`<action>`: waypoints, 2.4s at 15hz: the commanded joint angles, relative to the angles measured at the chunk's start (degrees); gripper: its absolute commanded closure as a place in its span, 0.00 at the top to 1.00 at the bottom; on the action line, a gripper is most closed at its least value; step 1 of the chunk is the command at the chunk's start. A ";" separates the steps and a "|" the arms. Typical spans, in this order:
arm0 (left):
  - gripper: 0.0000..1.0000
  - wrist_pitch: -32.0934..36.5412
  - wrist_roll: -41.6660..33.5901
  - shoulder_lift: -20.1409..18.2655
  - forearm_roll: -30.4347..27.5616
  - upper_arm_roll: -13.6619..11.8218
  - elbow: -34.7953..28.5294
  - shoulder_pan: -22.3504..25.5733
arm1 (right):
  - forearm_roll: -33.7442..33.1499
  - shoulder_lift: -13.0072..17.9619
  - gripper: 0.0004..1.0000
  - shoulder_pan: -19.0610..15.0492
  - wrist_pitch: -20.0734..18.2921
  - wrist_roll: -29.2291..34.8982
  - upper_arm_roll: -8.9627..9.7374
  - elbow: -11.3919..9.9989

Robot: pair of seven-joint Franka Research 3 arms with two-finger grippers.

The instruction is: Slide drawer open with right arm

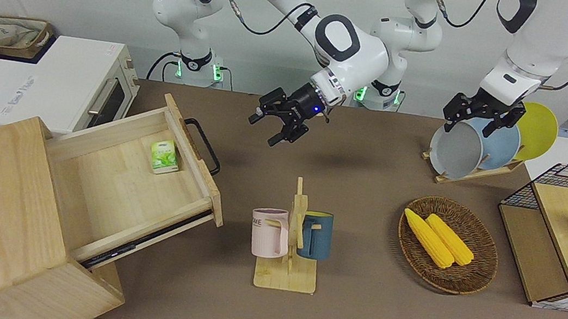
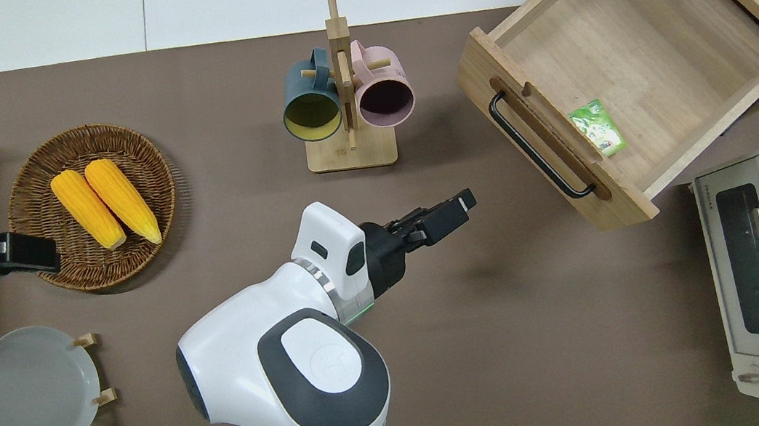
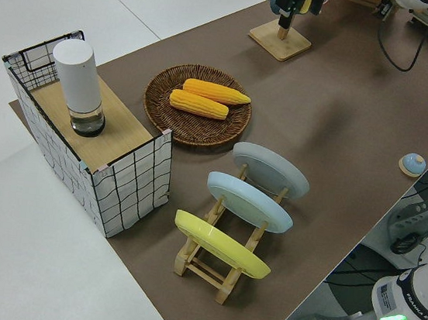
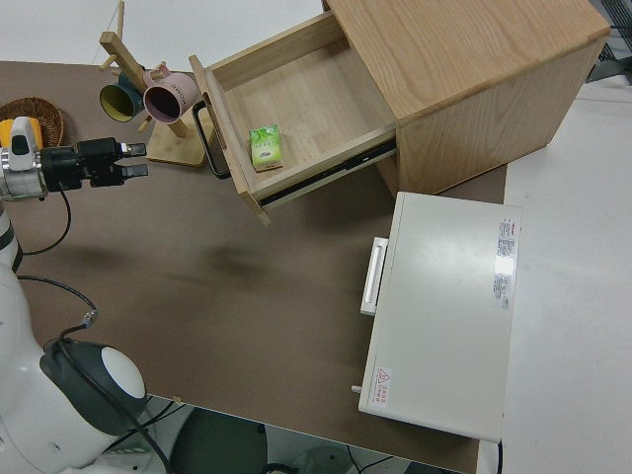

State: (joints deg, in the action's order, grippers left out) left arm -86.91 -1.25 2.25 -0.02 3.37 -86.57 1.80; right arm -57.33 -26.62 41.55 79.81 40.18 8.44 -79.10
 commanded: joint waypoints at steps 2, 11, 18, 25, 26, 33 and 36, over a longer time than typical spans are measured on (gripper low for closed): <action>0.99 1.13 -0.59 0.65 0.98 0.40 1.49 0.31 | 11.78 5.52 0.99 -2.69 3.51 0.78 0.00 0.09; 0.99 1.13 -0.59 0.65 0.98 0.40 1.40 0.31 | 32.85 15.44 0.99 -14.54 6.85 -8.25 -0.26 0.09; 0.99 1.13 -0.59 0.65 0.98 0.40 1.40 0.31 | 53.36 22.31 0.99 -28.18 6.94 -24.59 -4.39 -0.17; 0.99 1.13 -0.59 0.65 0.98 0.40 1.40 0.31 | 56.44 22.93 0.99 -36.79 6.59 -42.00 -8.26 -2.98; 0.99 1.13 -0.59 0.65 0.98 0.40 1.40 0.31 | 56.88 22.93 0.99 -38.28 7.03 -42.98 -8.35 -3.94; 0.99 1.13 -0.59 0.65 0.98 0.40 1.49 0.31 | 57.77 22.06 0.99 -42.25 11.78 -43.61 -8.62 -7.82; 0.99 1.13 -0.59 0.65 0.98 0.40 1.40 0.31 | 56.36 20.56 0.99 -42.25 11.78 -40.03 -8.70 -7.56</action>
State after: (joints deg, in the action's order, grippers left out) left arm -86.91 -1.26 2.25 -0.02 3.37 -86.57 1.80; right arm -0.75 -5.45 0.26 90.40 -2.75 -0.75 -86.03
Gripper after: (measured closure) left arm 0.004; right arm 0.009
